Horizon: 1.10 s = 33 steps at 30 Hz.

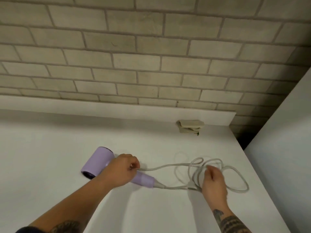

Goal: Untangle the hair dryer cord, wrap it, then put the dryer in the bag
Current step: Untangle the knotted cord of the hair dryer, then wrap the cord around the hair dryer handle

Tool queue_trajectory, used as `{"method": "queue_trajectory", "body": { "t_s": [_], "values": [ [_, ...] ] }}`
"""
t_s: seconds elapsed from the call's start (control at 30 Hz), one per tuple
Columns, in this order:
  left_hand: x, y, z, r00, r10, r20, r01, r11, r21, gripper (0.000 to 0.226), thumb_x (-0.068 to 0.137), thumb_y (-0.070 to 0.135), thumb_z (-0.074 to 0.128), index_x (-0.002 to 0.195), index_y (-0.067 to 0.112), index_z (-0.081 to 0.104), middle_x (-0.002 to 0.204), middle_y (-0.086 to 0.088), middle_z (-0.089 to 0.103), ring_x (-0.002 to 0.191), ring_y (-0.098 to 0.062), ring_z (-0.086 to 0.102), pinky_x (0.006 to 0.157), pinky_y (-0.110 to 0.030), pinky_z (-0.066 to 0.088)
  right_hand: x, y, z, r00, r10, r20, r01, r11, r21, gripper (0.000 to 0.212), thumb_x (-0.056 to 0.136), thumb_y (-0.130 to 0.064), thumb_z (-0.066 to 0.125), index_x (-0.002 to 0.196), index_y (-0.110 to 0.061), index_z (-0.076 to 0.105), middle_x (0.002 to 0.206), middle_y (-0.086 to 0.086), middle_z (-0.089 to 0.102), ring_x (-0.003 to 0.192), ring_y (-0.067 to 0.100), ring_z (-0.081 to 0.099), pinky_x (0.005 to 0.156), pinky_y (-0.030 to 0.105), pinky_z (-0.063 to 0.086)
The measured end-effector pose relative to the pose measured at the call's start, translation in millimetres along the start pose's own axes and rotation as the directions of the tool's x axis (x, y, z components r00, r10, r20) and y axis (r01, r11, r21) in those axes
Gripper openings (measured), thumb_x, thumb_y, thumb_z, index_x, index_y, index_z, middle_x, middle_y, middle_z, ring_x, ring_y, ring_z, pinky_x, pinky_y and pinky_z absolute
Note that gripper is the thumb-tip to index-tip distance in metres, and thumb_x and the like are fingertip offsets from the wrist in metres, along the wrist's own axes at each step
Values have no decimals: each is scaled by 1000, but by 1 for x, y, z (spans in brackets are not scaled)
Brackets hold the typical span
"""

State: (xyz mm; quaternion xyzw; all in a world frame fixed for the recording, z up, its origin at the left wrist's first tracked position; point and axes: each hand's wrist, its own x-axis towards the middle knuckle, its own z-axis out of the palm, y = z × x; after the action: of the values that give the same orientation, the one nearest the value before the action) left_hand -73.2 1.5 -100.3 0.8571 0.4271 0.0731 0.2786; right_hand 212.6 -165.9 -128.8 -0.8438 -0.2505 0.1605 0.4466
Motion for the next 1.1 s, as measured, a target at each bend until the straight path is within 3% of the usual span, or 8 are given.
{"method": "queue_trajectory", "body": {
  "t_s": [0.17, 0.3, 0.37, 0.47, 0.63, 0.83, 1.03, 1.1],
  "values": [
    [-4, -29, -6, 989, 92, 116, -127, 928, 349, 49, 76, 66, 47, 117, 42, 58, 113, 22, 56, 108, -6, 53, 95, -29, 41, -14, -62, 15, 878, -384, -286, 390, 920, -40, 31, 97, -18, 54, 127, -21, 57, 128, -2, 53, 123, 19, 46, 110, 49, 33],
    [-2, -33, -5, 972, 158, 176, -215, 900, 379, 60, 80, 72, 45, 132, 42, 53, 126, 20, 55, 119, -8, 46, 98, -29, 33, -24, -95, 54, 698, -700, 149, 708, 645, -286, 29, 89, -22, 58, 115, -32, 67, 122, -12, 61, 119, 12, 50, 99, 36, 31],
    [-2, -35, -4, 962, 199, 187, -256, 896, 362, 53, 88, 64, 55, 136, 42, 52, 128, 20, 57, 121, -9, 45, 99, -30, 31, -25, -95, 77, 693, -526, 493, 715, 591, -373, 39, 95, -30, 56, 134, -34, 57, 140, -13, 54, 133, 13, 43, 103, 35, 28],
    [4, -39, -8, 946, 236, 220, -298, 901, 316, 50, 88, 56, 62, 135, 44, 55, 126, 21, 61, 121, -7, 44, 106, -33, 24, -24, -86, 99, 676, -209, 707, 675, 560, -480, 57, 96, -39, 54, 151, -33, 40, 153, -6, 42, 140, 21, 35, 110, 41, 28],
    [18, -52, -13, 910, 323, 258, -382, 897, 224, 48, 90, 44, 66, 137, 48, 57, 138, 29, 57, 134, 6, 21, 120, -33, -3, -34, -73, 107, 762, -250, 597, 631, 494, -598, 32, 99, -38, 47, 128, -30, 59, 123, -2, 59, 118, 24, 52, 91, 39, 33],
    [23, -64, -6, 919, 379, 111, -395, 876, 276, 46, 91, 20, 62, 129, 46, 62, 139, 26, 52, 146, -18, 25, 122, -43, -1, -42, -64, 101, 878, -92, 469, 439, 546, -714, 22, 102, -23, 38, 116, -11, 51, 115, 7, 63, 103, 26, 63, 81, 33, 48],
    [6, -46, 9, 914, -22, -404, -36, 990, -134, 5, 81, 20, 57, 79, 21, 61, 89, 8, 58, 87, -21, 49, 76, -35, 37, -44, -69, 93, 904, 138, 404, 177, 739, -650, 4, 98, -15, 45, 97, -12, 47, 116, 11, 64, 95, 23, 62, 75, 26, 48],
    [4, -31, 13, 907, -314, -281, 158, 871, -465, 21, 90, 31, 65, 83, 14, 54, 80, -1, 60, 75, -24, 59, 65, -36, 47, -48, -67, 90, 912, 154, 381, 139, 757, -638, 4, 98, -15, 46, 97, -11, 48, 115, 12, 64, 93, 23, 62, 74, 26, 49]
  ]
}}
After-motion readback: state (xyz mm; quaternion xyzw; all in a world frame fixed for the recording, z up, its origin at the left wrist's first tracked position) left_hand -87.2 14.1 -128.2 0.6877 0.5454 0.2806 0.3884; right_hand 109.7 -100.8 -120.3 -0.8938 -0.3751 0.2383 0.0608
